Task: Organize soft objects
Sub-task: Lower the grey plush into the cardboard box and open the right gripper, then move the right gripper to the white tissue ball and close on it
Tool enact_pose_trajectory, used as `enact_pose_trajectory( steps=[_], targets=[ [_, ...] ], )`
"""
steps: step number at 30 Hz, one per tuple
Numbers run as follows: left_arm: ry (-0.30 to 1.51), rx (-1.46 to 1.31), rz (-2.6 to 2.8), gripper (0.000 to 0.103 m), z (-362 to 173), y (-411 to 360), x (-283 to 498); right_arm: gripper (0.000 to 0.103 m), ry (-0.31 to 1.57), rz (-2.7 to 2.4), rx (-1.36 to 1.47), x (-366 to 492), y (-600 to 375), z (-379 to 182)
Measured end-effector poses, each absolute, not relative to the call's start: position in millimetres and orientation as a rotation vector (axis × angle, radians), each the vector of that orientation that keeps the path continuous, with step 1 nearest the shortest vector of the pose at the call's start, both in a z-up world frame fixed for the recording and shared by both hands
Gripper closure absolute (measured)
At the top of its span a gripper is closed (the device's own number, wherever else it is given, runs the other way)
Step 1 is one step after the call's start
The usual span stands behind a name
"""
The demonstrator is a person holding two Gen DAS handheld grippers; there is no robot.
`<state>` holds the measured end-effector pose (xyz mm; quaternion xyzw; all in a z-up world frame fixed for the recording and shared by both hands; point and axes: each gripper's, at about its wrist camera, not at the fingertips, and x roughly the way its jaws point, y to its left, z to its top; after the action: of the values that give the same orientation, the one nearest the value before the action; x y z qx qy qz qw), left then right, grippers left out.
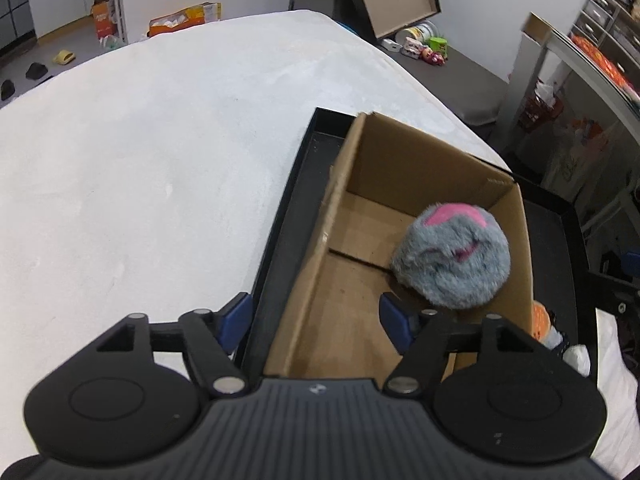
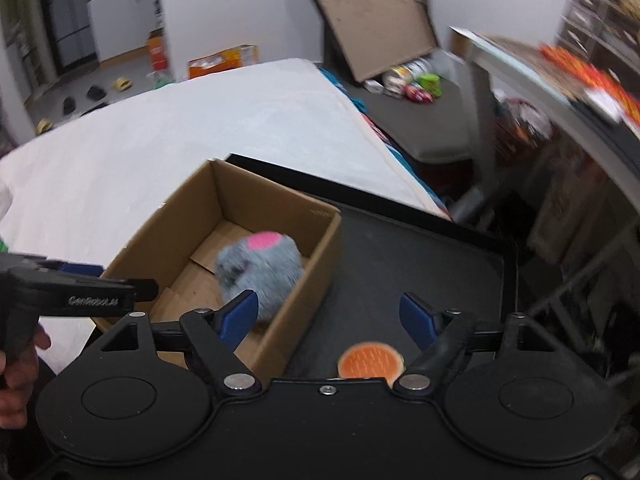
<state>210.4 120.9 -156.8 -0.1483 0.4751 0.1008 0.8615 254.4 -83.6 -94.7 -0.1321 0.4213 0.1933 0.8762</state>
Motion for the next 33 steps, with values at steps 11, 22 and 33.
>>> enact_pose_trajectory(
  steps=[11, 22, 33],
  targets=[
    [1.035, -0.219, 0.185, 0.028, -146, 92, 204, 0.019, 0.899, 0.317, -0.142, 243, -135, -100],
    [1.059, -0.149, 0.215, 0.026, -145, 79, 204, 0.019, 0.968, 0.253, -0.035, 247, -192, -111],
    [1.074, -0.067, 0.257, 0.026, -149, 71, 210, 0.024, 1.035, 0.237, 0.109, 259, -227, -139]
  ],
)
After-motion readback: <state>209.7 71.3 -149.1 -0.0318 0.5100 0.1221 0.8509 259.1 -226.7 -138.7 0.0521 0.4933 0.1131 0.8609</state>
